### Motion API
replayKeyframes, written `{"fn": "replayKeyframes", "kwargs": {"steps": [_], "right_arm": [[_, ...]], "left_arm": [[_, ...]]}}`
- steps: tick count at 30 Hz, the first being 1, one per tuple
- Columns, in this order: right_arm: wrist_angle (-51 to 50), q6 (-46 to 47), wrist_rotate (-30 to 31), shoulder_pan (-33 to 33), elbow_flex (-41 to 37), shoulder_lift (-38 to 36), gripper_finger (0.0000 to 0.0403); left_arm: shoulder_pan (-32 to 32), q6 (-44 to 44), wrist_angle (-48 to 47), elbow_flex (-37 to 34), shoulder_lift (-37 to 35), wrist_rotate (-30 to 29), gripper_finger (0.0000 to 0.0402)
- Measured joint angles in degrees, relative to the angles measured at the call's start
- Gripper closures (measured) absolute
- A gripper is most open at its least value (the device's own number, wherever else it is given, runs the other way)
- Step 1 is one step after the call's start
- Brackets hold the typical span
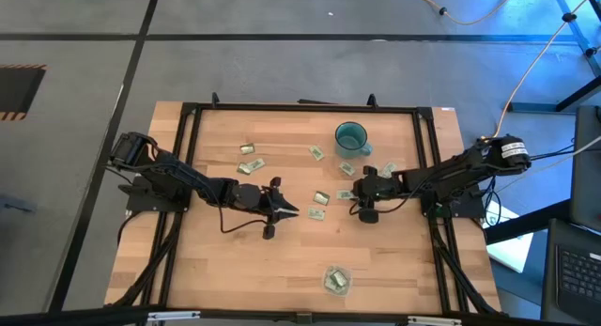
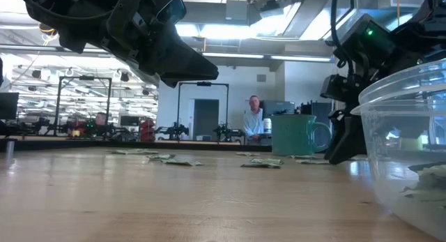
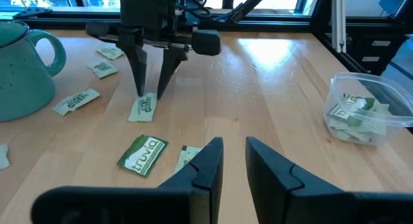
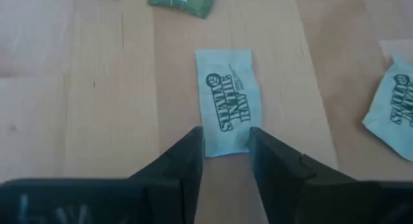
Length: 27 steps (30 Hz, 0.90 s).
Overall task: Pick and place items into bin
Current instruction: Put the light green stevia packet into the transparent bin
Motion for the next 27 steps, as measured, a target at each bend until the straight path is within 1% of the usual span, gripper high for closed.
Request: {"fn": "replayKeyframes", "kwargs": {"steps": [9, 14, 19, 22, 27], "right_arm": [[0.0, 0.2, -0.1, 0.0, 0.0, 0.7, 0.0344], [-0.6, 0.0, 0.0, 0.0, 0.5, 0.6, 0.0371], [-2.6, -0.2, 0.2, 0.0, 2.8, 0.6, 0.0379], [-6.4, 0.0, 0.2, 0.7, 5.4, 0.7, 0.0381], [-14.7, 0.7, 0.2, 4.9, 12.6, 0.7, 0.0381]], "left_arm": [[0.0, 0.0, 0.0, 0.0, 0.0, 0.0, 0.0341], [0.0, 0.0, 0.0, 0.0, 0.0, 0.0, 0.0341], [0.0, 0.0, 0.0, 0.0, 0.0, 0.0, 0.0341], [0.0, 0.0, 0.0, 0.0, 0.0, 0.0, 0.0341], [0.0, 0.0, 0.0, 0.0, 0.0, 0.0, 0.0341]]}}
